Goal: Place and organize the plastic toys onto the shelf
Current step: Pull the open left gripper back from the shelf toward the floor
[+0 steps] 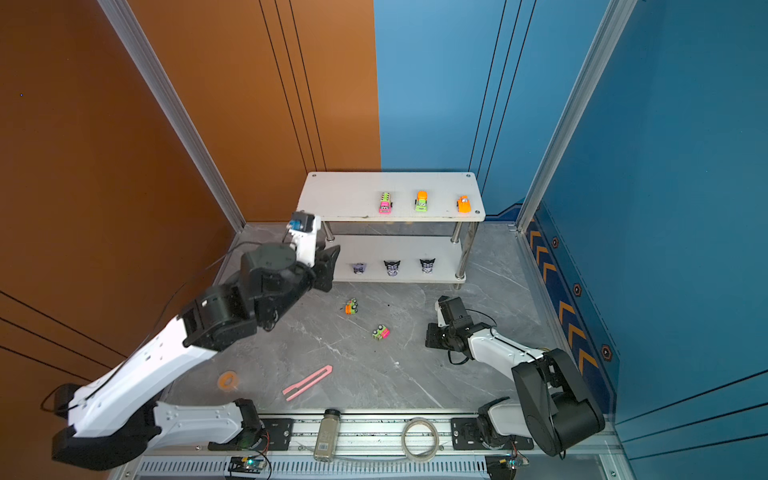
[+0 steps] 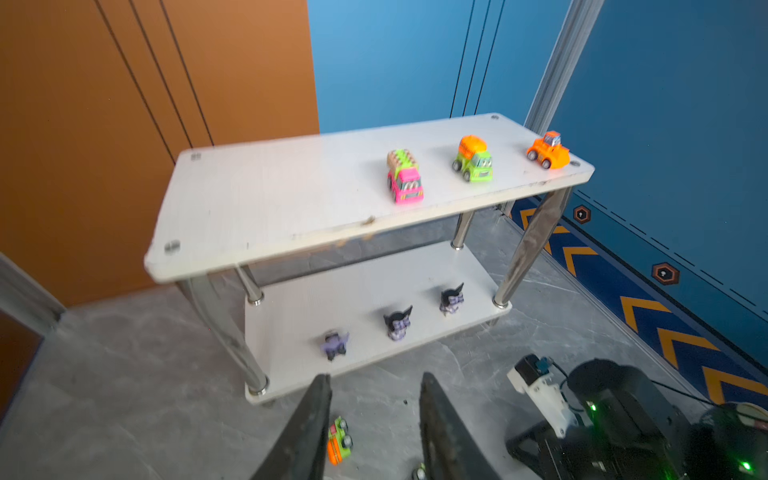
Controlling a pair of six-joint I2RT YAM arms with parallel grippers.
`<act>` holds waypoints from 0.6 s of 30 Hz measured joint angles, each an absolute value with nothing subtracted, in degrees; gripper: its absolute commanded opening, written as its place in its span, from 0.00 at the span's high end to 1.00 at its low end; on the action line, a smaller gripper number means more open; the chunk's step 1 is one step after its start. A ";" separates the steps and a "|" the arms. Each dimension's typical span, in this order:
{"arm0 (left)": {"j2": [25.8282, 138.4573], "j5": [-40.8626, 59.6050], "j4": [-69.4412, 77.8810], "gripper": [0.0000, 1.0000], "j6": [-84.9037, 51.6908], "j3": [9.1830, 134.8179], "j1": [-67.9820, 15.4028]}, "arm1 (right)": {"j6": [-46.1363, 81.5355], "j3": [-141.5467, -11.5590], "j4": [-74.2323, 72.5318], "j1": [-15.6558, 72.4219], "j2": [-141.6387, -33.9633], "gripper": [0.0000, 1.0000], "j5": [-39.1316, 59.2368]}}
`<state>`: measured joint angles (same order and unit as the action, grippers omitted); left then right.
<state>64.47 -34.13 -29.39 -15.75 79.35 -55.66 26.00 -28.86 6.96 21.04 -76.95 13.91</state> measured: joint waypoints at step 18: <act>75.26 -20.69 -17.34 0.70 -29.85 57.06 -45.21 | 25.30 -30.20 6.85 33.47 -74.06 1.00 13.69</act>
